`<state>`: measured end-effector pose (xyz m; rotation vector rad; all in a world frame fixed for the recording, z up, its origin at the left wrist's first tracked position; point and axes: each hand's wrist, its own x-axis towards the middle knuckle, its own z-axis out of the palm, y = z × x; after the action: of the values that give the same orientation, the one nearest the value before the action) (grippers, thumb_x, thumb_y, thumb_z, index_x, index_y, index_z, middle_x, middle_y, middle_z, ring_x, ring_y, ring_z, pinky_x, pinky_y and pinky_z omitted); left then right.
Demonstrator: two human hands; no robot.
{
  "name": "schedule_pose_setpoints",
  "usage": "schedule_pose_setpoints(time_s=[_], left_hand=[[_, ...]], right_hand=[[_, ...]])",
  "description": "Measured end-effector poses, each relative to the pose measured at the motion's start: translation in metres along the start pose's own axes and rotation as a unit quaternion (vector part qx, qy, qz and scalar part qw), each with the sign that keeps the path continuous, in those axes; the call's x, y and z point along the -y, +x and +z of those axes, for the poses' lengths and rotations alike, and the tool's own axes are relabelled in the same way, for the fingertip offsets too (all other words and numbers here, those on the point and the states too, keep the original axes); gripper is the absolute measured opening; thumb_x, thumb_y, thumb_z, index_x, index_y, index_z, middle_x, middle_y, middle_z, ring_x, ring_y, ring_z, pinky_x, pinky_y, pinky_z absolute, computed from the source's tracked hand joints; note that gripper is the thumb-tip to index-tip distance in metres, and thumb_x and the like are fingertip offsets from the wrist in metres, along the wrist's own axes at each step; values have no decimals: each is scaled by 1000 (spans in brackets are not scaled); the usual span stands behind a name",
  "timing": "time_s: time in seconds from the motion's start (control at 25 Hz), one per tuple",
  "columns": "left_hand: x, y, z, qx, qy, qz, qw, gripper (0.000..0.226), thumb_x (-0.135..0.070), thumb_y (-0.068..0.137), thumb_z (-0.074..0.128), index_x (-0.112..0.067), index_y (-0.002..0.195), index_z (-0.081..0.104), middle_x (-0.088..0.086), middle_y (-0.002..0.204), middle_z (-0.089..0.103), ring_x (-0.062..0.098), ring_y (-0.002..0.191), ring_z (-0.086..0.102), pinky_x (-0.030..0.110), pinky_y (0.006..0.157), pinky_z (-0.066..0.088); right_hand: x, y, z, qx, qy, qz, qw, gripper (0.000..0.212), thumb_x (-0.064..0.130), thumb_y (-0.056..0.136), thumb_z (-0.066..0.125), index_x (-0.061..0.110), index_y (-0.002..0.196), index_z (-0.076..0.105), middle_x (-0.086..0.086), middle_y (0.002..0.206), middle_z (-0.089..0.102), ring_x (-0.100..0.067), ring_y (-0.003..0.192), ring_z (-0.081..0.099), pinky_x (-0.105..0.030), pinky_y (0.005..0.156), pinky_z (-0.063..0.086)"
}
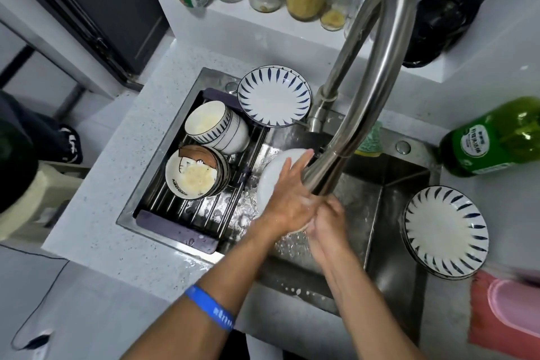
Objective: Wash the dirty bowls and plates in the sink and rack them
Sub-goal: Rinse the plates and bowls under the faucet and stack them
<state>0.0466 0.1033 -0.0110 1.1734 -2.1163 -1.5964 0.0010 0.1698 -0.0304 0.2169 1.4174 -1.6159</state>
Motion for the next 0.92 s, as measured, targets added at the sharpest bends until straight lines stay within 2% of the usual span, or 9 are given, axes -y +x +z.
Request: schedule_pose_setpoints(time_s=[0.08,0.16,0.24,0.36,0.48,0.6,0.72,0.8,0.92], left_hand=[[2,25,-20,-24,72,-19,997,39,-23,93,61,-10,130,57,18,129,60,36,118,57,51,101,46],[24,41,-37,-69,71,-191,977,52,-59,96,39,-20,121,63,10,115,67,30,103,64,47,92,52],[41,21,-47,-52,-167,-302,937,59,-65,94,42,-15,115,65,9,106,72,27,95,69,39,81,55],[65,4,-58,-78,-448,-291,842,28,-23,97,59,-6,118,58,13,109,72,27,96,69,38,73,57],[63,-12,-63,-60,-308,-216,925,24,-15,92,66,-25,114,63,5,116,70,24,101,66,43,79,58],[67,-45,-49,79,-32,-46,995,32,-11,86,73,-33,109,71,-2,117,70,17,96,68,36,80,60],[88,-58,-36,80,173,138,972,30,-17,81,80,-29,108,76,-9,117,72,10,110,66,35,100,52],[89,-58,-36,29,155,128,979,40,-12,75,82,-36,106,75,-16,132,62,3,124,53,42,110,40],[60,-58,-37,-59,-120,-92,987,79,3,81,68,-44,141,46,-17,160,18,8,141,29,33,115,28]], right_hand=[[1,-11,-8,14,49,5,999,21,0,90,57,6,108,66,-12,100,73,-23,90,70,-36,80,56],[4,-14,-17,28,80,8,996,31,8,89,59,3,119,62,-15,111,71,-26,100,68,-42,89,52],[5,-3,-23,38,110,18,993,27,10,95,53,6,120,62,-12,111,72,-25,103,66,-41,89,53],[-3,14,-19,2,64,68,996,23,17,101,48,12,115,64,-6,107,72,-23,99,63,-36,79,51],[-7,22,-24,-45,-146,118,981,34,39,101,48,15,123,60,-6,122,64,-23,97,65,-43,87,54],[10,24,-34,19,-122,220,968,59,60,96,43,11,125,57,-17,124,63,-36,105,65,-52,89,55],[13,21,-33,-4,-132,221,966,30,16,97,51,5,124,56,-17,106,67,-33,92,67,-41,60,61],[4,19,-38,-30,-99,173,980,35,-3,93,46,6,125,56,-14,106,68,-29,89,66,-39,60,61],[-8,14,-42,-29,-14,106,994,37,-6,93,48,12,122,61,-10,108,73,-25,88,71,-40,67,61]])
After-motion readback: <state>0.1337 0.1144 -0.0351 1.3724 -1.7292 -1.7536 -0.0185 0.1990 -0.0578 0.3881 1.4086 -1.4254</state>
